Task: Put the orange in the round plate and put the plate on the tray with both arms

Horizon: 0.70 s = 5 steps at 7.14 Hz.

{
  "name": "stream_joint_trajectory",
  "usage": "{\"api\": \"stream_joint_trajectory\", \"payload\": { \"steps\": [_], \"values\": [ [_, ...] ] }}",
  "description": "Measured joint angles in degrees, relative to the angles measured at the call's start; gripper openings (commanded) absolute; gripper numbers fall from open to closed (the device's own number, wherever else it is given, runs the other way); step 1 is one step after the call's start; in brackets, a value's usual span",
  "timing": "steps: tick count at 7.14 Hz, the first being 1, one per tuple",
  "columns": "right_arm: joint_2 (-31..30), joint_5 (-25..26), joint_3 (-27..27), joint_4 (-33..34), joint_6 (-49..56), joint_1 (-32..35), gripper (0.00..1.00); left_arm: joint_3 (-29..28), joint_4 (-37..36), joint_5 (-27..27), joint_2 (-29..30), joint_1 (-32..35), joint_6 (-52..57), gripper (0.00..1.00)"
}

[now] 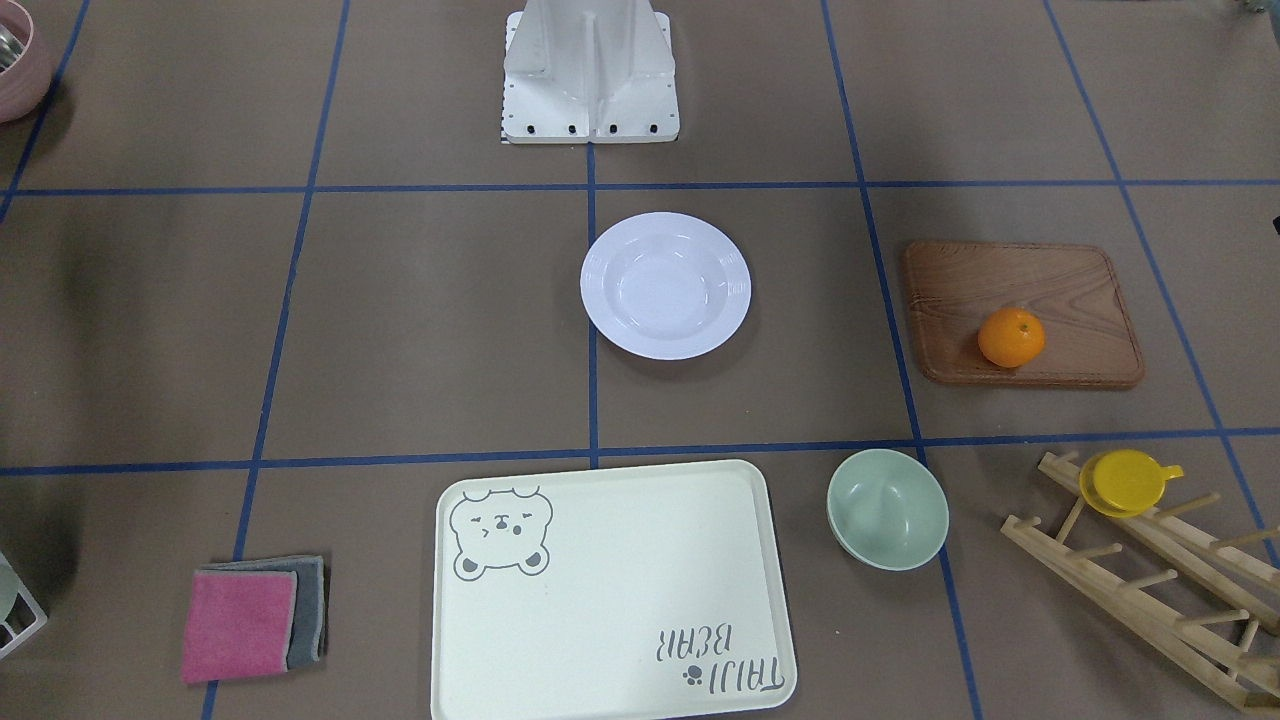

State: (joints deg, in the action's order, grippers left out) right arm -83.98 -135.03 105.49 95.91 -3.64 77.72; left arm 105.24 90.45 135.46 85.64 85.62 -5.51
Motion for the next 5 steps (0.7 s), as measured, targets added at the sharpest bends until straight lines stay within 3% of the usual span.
{"api": "stream_joint_trajectory", "payload": {
  "steps": [2, 5],
  "values": [
    [1.22, -7.06, 3.32, -2.61, -8.75, -5.06, 1.00, 0.49, 2.30, -0.09, 3.45, -5.90, -11.15, 0.98],
    [4.72, -12.63, 5.22, -10.03, -24.24, -14.79, 1.00, 0.29, 7.08, -1.54, 6.21, -14.91, -24.67, 0.98]
  ]
}}
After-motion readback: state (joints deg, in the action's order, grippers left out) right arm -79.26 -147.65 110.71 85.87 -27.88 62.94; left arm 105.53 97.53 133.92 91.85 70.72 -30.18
